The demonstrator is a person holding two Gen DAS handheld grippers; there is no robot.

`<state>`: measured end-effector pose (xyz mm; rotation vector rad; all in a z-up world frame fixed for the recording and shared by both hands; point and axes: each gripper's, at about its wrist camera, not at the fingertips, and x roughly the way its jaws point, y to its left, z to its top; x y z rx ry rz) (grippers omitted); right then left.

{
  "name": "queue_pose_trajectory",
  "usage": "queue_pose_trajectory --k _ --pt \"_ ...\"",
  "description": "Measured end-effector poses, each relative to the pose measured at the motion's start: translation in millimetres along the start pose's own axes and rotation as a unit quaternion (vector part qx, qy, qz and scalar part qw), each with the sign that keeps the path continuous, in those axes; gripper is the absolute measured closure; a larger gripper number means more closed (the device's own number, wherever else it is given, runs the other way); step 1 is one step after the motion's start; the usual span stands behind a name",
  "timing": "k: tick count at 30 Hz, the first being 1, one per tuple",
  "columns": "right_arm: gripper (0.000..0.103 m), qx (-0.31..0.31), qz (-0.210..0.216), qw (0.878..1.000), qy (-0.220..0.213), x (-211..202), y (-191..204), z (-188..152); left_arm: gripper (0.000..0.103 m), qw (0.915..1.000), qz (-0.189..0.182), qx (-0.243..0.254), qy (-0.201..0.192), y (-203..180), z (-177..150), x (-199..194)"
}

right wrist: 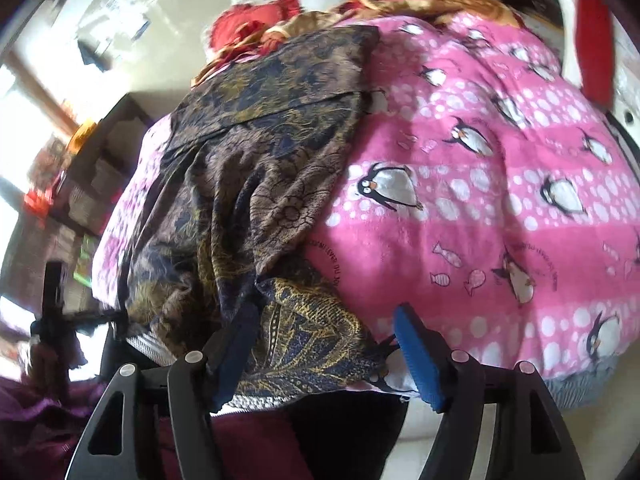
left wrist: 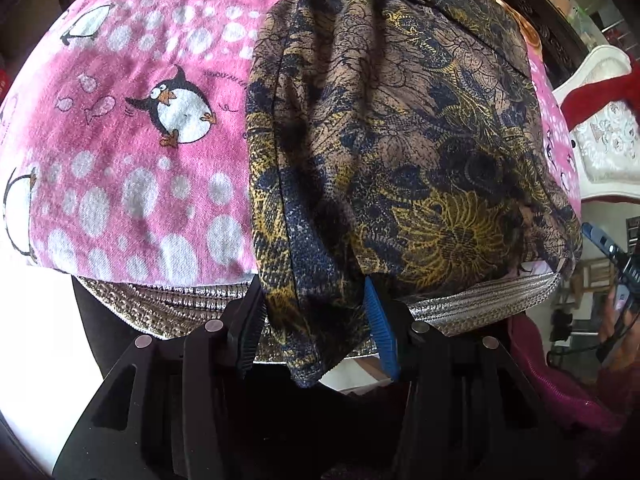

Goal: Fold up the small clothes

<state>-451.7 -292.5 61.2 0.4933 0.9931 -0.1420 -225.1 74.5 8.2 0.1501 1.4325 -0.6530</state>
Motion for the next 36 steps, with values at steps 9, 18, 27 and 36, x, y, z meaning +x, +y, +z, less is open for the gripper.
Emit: queue_pose_trajectory --k 9,18,27,36 --pt "0.069 -0.059 -0.005 0.998 0.024 33 1 -2 0.093 0.9996 -0.006 0.023 -0.011 -9 1 -4" --pt "0.1 0.037 0.085 0.995 -0.034 -40 -3 -13 0.098 0.9919 -0.062 0.028 -0.107 9 -3 -92" --pt "0.1 0.121 0.118 0.986 0.004 -24 -12 -59 0.099 0.9959 -0.049 -0.018 -0.074 56 -27 -75" --pt "0.1 0.105 0.127 0.986 -0.029 -34 -10 -2 0.098 0.9903 0.039 0.057 -0.12 16 1 -100"
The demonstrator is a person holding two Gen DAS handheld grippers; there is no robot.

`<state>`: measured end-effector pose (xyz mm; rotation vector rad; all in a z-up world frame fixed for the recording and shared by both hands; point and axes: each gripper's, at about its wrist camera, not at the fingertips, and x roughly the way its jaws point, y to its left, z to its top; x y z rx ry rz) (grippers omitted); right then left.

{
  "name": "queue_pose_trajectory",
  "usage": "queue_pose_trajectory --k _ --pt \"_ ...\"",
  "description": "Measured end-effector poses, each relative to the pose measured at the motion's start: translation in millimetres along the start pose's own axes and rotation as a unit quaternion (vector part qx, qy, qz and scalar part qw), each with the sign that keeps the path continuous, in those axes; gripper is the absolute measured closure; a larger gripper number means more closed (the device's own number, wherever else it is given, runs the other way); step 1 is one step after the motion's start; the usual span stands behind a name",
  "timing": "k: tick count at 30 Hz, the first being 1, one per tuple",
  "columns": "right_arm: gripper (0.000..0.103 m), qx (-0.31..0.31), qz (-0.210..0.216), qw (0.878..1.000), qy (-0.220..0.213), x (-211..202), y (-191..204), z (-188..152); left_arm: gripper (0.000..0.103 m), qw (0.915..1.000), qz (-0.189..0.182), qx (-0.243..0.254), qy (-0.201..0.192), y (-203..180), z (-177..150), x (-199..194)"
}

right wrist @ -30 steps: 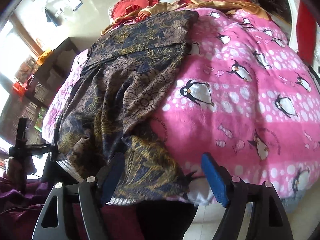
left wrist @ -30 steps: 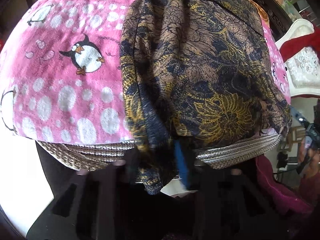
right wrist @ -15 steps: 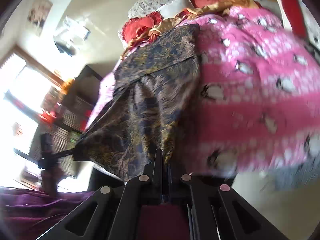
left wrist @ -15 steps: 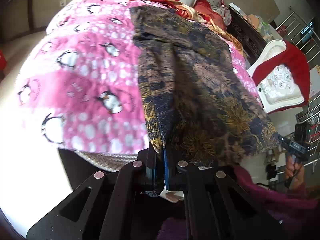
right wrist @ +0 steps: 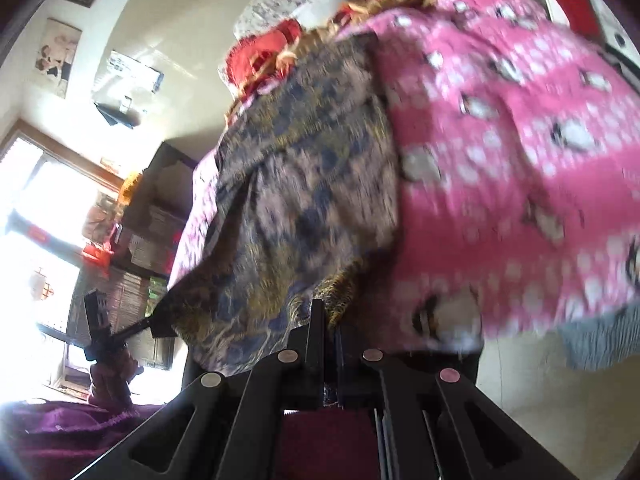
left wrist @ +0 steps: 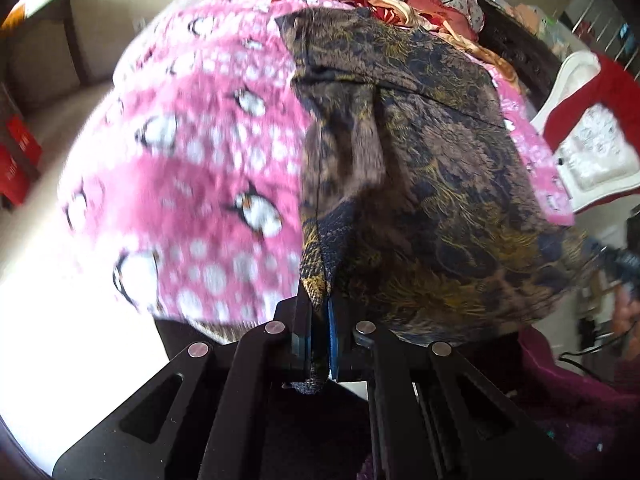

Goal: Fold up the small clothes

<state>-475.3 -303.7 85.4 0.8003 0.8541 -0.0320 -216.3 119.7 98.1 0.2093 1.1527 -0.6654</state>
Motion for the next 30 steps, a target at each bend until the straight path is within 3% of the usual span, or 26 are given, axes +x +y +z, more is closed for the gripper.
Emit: queue_pose_trajectory --k 10,30 --pt "0.1 -0.022 -0.012 0.999 -0.029 9 17 59 0.098 0.9981 0.037 0.033 -0.035 -24 49 11" --pt "0.1 -0.026 -0.032 0.998 -0.053 33 16 119 0.098 0.9965 0.05 0.013 -0.066 -13 114 26"
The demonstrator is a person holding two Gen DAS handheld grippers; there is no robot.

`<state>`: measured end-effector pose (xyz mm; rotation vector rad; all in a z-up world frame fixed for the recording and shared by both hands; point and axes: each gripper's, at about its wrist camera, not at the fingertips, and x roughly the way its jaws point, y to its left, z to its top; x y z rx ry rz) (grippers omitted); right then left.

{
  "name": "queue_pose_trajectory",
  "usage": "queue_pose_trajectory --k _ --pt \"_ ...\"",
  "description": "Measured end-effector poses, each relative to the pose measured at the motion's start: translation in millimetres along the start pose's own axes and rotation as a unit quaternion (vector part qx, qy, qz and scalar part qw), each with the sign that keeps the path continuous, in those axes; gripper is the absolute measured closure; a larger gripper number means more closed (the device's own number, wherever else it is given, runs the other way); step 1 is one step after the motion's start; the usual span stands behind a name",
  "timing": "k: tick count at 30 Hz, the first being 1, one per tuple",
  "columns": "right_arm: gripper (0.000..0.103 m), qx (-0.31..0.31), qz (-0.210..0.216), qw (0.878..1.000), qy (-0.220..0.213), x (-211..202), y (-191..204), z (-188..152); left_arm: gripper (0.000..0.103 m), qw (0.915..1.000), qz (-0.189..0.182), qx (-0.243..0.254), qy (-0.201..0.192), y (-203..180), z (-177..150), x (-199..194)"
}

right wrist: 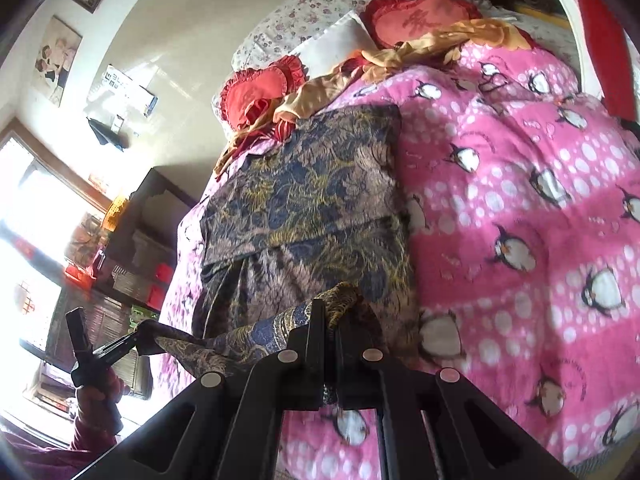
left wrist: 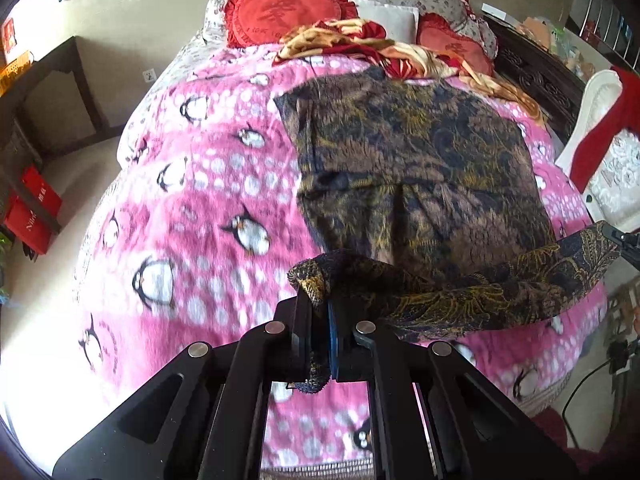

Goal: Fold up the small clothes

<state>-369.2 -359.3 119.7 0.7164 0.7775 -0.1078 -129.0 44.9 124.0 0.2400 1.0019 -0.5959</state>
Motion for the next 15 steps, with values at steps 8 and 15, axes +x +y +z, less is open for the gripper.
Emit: queue_pose_trajectory --k 8,15 --pt "0.1 -0.001 -0.009 1.0 -0.017 15 1 31 0.098 0.9997 0.004 -0.012 -0.023 2 38 9" --pt "0.1 0.004 -0.006 0.999 -0.038 25 -2 63 0.098 0.999 0.008 -0.02 -0.038 3 74 24"
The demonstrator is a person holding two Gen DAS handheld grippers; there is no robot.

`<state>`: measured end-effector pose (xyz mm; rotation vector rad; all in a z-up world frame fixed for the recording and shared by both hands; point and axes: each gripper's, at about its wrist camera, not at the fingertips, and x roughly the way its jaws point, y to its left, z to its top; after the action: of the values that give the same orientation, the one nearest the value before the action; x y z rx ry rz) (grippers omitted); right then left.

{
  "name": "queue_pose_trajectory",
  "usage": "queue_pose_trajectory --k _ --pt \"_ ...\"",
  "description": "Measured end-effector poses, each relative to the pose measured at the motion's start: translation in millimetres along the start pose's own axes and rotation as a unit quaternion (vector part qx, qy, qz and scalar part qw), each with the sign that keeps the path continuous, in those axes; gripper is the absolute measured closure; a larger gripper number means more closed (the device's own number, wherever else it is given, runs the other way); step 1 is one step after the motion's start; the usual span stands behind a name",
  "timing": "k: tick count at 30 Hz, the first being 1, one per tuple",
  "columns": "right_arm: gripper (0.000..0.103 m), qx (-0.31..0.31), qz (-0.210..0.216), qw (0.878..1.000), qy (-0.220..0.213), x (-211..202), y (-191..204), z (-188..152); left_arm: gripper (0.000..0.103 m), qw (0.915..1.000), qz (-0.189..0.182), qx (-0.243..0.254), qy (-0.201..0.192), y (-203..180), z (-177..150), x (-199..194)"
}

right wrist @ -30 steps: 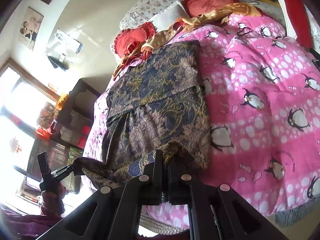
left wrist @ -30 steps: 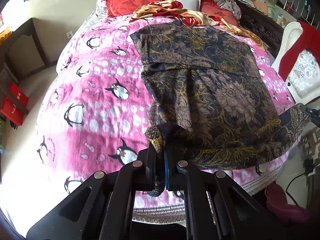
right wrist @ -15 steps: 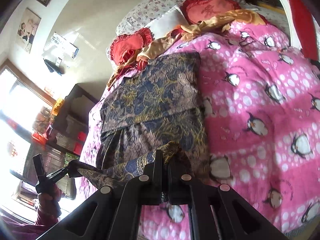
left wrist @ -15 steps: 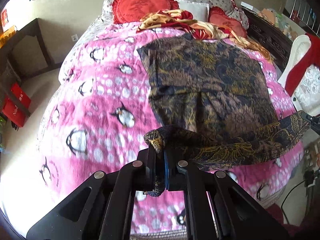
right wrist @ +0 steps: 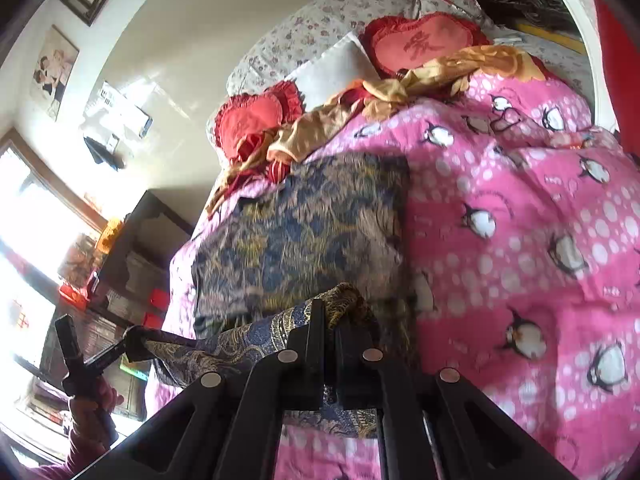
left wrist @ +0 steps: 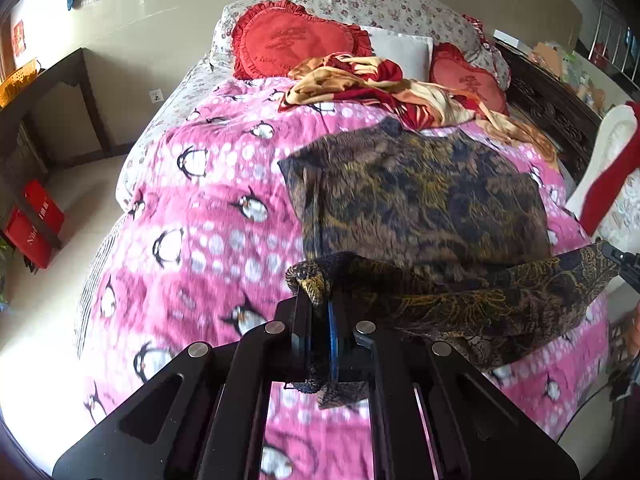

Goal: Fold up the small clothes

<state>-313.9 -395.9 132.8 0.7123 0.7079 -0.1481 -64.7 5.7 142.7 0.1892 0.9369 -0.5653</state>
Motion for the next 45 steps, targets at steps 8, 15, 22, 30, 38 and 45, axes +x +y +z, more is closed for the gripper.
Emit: queue_pose_trajectory --k 8,15,22,30,38,45 --pt "0.1 0.01 -0.003 1.0 -0.004 26 -8 36 0.098 0.9999 0.011 -0.009 -0.003 2 35 28" --pt "0.1 0.008 -0.013 1.0 -0.002 51 -11 66 0.098 0.9998 0.014 -0.01 0.006 2 65 61" --pt "0.1 0.015 -0.02 1.0 -0.005 74 -18 95 0.098 0.9998 0.011 -0.019 0.003 3 100 91" --pt "0.1 0.029 -0.036 0.999 -0.003 110 -32 126 0.098 0.9992 0.019 -0.031 0.019 6 126 134" --pt "0.072 0.007 -0.071 0.997 0.004 135 -35 135 0.066 0.9976 -0.016 -0.057 0.037 20 130 157" --pt "0.057 -0.034 -0.029 0.999 -0.02 99 -5 110 0.047 0.9993 -0.034 -0.013 0.0 -1 114 106"
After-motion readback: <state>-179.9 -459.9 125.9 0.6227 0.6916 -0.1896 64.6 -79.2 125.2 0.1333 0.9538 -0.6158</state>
